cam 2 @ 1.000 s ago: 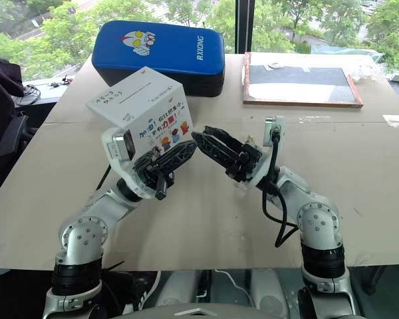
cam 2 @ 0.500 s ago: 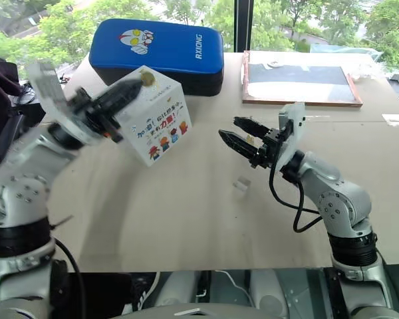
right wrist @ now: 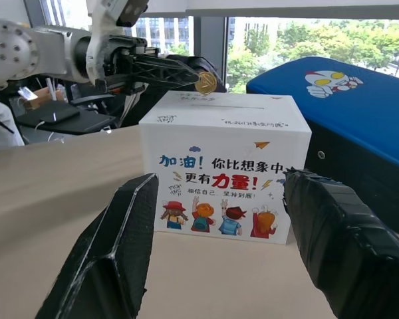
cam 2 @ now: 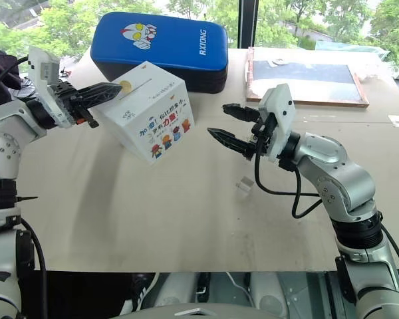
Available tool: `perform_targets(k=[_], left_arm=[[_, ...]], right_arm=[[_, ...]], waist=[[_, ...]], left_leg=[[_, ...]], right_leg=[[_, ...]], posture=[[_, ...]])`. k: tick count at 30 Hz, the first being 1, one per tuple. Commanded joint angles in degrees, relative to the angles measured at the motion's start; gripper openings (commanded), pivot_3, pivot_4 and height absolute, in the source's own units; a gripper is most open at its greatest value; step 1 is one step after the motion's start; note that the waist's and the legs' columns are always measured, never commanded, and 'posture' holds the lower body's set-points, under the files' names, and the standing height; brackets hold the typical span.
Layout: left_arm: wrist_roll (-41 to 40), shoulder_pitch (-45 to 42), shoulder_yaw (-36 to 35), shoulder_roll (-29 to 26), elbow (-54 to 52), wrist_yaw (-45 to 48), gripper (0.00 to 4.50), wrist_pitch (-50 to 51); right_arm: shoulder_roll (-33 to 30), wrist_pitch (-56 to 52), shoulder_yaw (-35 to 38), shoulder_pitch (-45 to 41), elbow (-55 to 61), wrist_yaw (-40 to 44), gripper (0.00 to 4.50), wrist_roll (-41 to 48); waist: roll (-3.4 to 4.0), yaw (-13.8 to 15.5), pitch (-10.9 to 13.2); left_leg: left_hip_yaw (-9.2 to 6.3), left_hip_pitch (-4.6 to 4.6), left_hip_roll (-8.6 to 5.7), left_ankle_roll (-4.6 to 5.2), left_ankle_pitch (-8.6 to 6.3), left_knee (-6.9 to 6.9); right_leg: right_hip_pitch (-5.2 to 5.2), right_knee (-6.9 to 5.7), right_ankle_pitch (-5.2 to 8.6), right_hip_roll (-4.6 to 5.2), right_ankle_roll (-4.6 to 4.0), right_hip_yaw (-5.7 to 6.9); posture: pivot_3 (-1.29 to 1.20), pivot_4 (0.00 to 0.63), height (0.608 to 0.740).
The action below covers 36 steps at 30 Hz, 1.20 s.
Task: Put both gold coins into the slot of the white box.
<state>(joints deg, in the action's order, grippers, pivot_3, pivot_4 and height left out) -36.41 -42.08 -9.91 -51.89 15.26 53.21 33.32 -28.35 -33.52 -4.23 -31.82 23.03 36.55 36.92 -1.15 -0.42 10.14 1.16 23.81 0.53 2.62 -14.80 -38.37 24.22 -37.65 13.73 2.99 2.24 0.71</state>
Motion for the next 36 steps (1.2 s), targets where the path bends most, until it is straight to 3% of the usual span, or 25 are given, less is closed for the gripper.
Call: perform_targets(k=[1, 8, 14, 36], left_arm=[[4.5, -6.4, 2.1, -0.9, 8.0, 5.2, 0.0, -2.6], [11.1, -12.2, 6.1, -1.3, 16.1, 12.4, 0.0, -4.1], [13.6, -12.9, 6.9, -0.7, 16.9, 16.3, 0.0, -3.7], [16.6, -10.4, 5.4, 0.0, 16.5, 13.7, 0.0, -3.7]], right_arm=[[0.6, 1.3, 0.1, 0.1, 2.9, -0.2, 3.2, -1.2], [2.3, 1.9, 0.6, 1.3, 3.8, -1.2, 3.2, -2.9], [2.9, 2.6, 0.7, 2.5, 4.2, -1.2, 3.2, -3.9], [3.7, 2.6, 0.8, 1.9, 3.8, -0.3, 3.2, -4.5]], waist=[[-0.03, -0.1, 0.0], [-0.06, -0.2, 0.0], [-0.06, -0.3, 0.0], [-0.06, -0.4, 0.0]], left_leg=[[0.03, 0.04, -0.02, -0.18, 0.11, -0.01], [0.03, 0.06, -0.04, 0.02, -0.01, 0.02], [0.03, 0.04, -0.03, 0.05, -0.03, -0.01], [0.05, -0.06, -0.03, 0.06, -0.03, -0.13]], right_leg=[[0.04, -0.01, 0.0, 0.02, 0.01, -0.02], [0.06, -0.02, 0.03, 0.02, 0.05, 0.01], [0.07, -0.1, 0.03, 0.02, 0.05, 0.0], [0.07, -0.34, 0.02, 0.03, 0.05, -0.05]], posture=[[0.0, 0.15, 0.74], [0.0, 0.15, 0.74], [0.0, 0.15, 0.74], [0.0, 0.15, 0.74]])
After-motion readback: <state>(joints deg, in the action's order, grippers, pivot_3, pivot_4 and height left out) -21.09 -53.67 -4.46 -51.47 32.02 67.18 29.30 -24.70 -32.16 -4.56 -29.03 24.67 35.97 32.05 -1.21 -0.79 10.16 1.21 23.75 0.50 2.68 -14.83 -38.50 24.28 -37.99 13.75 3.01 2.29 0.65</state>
